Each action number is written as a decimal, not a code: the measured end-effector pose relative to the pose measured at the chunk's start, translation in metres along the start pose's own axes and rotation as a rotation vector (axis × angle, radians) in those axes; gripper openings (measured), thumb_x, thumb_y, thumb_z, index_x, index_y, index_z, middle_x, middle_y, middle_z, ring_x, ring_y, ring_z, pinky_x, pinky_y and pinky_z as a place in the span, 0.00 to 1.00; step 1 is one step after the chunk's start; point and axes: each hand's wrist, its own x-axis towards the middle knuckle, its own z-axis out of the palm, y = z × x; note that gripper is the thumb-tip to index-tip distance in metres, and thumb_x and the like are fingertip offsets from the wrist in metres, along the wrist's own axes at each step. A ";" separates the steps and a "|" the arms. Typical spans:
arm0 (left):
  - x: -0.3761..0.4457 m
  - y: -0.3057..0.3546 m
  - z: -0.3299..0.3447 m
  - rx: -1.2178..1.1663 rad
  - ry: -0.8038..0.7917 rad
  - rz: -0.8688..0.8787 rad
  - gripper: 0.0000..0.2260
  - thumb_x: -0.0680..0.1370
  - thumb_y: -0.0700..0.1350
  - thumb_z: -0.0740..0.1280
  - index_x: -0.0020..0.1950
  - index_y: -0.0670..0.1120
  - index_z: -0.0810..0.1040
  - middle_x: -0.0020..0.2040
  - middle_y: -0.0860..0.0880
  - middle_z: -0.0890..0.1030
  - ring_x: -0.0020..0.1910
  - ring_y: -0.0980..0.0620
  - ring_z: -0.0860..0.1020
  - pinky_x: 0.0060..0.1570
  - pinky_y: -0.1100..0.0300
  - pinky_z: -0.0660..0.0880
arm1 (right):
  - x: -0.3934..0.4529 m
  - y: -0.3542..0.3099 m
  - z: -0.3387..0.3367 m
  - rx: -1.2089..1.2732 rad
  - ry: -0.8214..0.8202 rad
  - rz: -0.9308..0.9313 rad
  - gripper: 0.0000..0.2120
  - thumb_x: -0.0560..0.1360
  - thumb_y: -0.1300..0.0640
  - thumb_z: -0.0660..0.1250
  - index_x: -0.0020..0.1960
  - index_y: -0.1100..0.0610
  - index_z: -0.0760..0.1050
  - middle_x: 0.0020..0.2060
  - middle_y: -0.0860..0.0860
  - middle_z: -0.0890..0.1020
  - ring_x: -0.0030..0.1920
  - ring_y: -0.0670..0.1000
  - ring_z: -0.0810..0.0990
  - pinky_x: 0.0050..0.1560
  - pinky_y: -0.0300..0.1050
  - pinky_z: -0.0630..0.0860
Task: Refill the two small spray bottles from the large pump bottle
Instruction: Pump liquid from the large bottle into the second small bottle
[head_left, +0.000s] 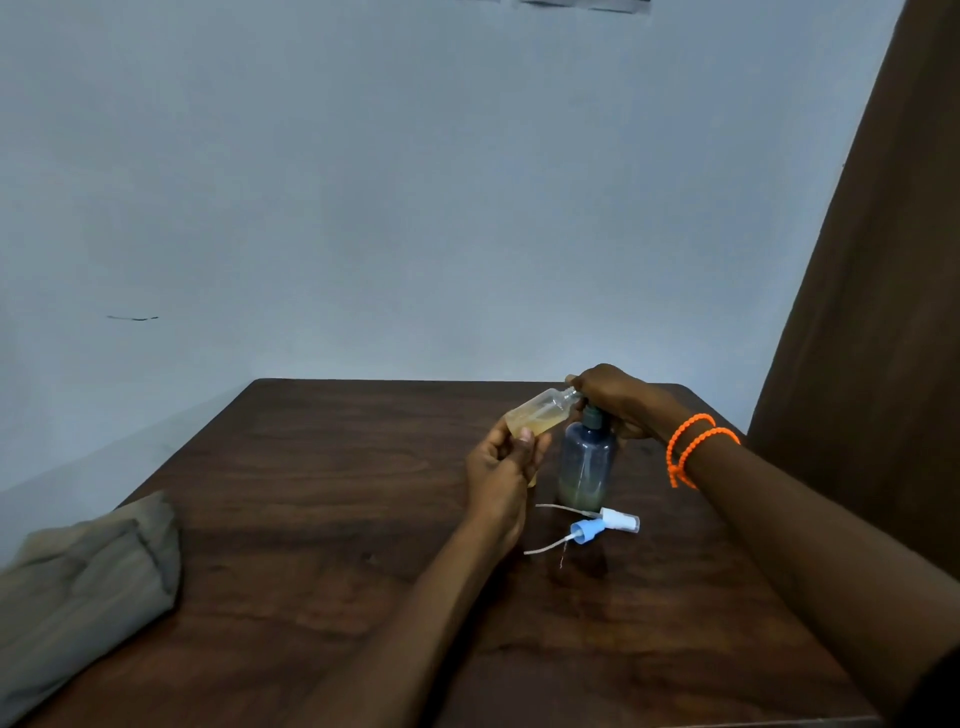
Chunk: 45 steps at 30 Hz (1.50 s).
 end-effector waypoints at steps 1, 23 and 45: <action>-0.001 0.000 0.000 -0.002 0.003 -0.007 0.13 0.82 0.33 0.63 0.66 0.37 0.77 0.56 0.44 0.85 0.55 0.51 0.84 0.56 0.61 0.81 | -0.003 -0.003 -0.002 -0.039 0.001 0.008 0.11 0.82 0.56 0.59 0.42 0.58 0.71 0.36 0.54 0.72 0.35 0.53 0.71 0.36 0.47 0.68; 0.000 0.000 -0.001 -0.010 0.005 0.002 0.12 0.82 0.33 0.62 0.65 0.37 0.77 0.55 0.45 0.85 0.53 0.52 0.84 0.55 0.62 0.81 | 0.005 0.001 0.001 -0.006 -0.015 0.019 0.09 0.81 0.58 0.58 0.44 0.58 0.72 0.34 0.54 0.72 0.32 0.51 0.71 0.34 0.44 0.69; 0.003 0.001 -0.003 -0.017 0.018 -0.013 0.13 0.81 0.33 0.63 0.65 0.37 0.78 0.58 0.42 0.84 0.56 0.49 0.83 0.56 0.60 0.81 | 0.003 -0.010 -0.005 -0.097 -0.049 0.078 0.15 0.82 0.48 0.58 0.47 0.59 0.71 0.39 0.60 0.81 0.44 0.61 0.78 0.43 0.53 0.73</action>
